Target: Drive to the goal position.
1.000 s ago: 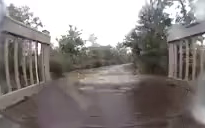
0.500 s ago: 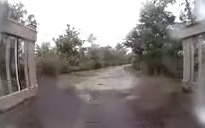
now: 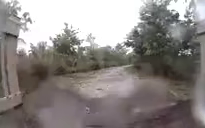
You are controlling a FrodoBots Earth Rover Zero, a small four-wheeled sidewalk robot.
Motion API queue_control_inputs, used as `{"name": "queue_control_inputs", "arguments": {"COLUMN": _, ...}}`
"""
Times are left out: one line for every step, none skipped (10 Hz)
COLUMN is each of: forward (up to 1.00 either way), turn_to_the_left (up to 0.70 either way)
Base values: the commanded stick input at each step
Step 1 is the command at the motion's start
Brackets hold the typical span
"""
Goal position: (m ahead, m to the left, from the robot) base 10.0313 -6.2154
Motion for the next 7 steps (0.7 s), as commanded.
{"name": "queue_control_inputs", "arguments": {"forward": 0.85, "turn_to_the_left": 0.0}}
{"name": "queue_control_inputs", "arguments": {"forward": 0.85, "turn_to_the_left": 0.0}}
{"name": "queue_control_inputs", "arguments": {"forward": 0.85, "turn_to_the_left": 0.0}}
{"name": "queue_control_inputs", "arguments": {"forward": 0.85, "turn_to_the_left": 0.0}}
{"name": "queue_control_inputs", "arguments": {"forward": 0.85, "turn_to_the_left": 0.0}}
{"name": "queue_control_inputs", "arguments": {"forward": 0.85, "turn_to_the_left": 0.0}}
{"name": "queue_control_inputs", "arguments": {"forward": 0.85, "turn_to_the_left": 0.0}}
